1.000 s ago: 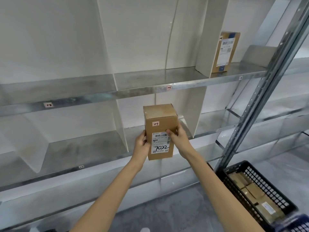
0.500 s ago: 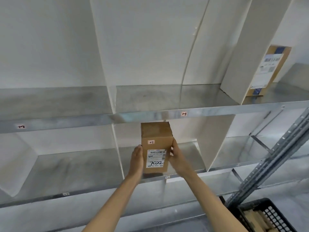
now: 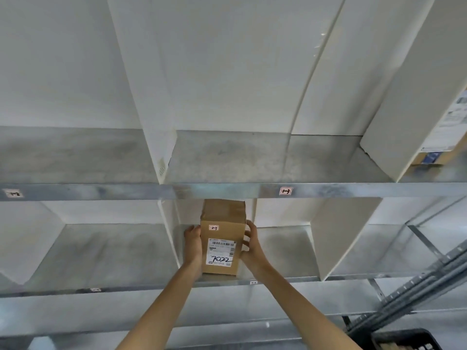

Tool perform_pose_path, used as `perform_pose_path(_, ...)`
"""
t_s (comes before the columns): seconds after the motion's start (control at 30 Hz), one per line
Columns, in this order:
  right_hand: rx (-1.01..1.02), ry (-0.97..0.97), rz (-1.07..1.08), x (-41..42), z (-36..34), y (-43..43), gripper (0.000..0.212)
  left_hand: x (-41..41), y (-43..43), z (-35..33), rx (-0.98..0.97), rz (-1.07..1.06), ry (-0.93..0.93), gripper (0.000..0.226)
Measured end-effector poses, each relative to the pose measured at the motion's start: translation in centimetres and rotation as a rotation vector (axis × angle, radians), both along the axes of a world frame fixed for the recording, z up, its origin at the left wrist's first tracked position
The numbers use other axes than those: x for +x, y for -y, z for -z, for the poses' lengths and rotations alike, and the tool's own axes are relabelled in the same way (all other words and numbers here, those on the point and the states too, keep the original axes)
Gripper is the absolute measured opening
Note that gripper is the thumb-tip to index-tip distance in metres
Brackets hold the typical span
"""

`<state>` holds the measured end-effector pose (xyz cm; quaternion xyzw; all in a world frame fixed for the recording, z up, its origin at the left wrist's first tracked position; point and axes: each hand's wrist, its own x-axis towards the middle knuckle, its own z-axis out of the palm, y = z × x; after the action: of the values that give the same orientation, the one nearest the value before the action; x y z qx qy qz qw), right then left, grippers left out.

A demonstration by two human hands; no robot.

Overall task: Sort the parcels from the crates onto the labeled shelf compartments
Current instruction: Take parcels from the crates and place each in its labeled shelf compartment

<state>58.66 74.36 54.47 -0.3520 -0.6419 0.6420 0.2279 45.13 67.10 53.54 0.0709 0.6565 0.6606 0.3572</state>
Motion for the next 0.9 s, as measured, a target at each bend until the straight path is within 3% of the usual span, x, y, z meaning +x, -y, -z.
perform_pose_path(0.23, 0.025, -0.023, -0.027, -1.5, 0.4, -0.5, 0.074, 0.4, -0.1, 0.8, 0.134, -0.080, 0.142, 0.033)
perform_pose_path(0.43, 0.069, 0.028, -0.032, -2.9, 0.1, -2.5, 0.080, -1.5, -2.1, 1.2, 0.151, -0.048, 0.121, 0.035)
perform_pose_path(0.73, 0.130, 0.092, -0.022, -5.0, 1.0, -3.8, 0.068, -2.8, -3.3, 1.8, 0.143, -0.059, 0.118, 0.042)
perform_pose_path(0.9, 0.193, 0.245, -0.059, -4.7, 1.9, -3.3, 0.092, -2.6, -2.6, 2.2, 0.121, -0.068, 0.067, 0.045)
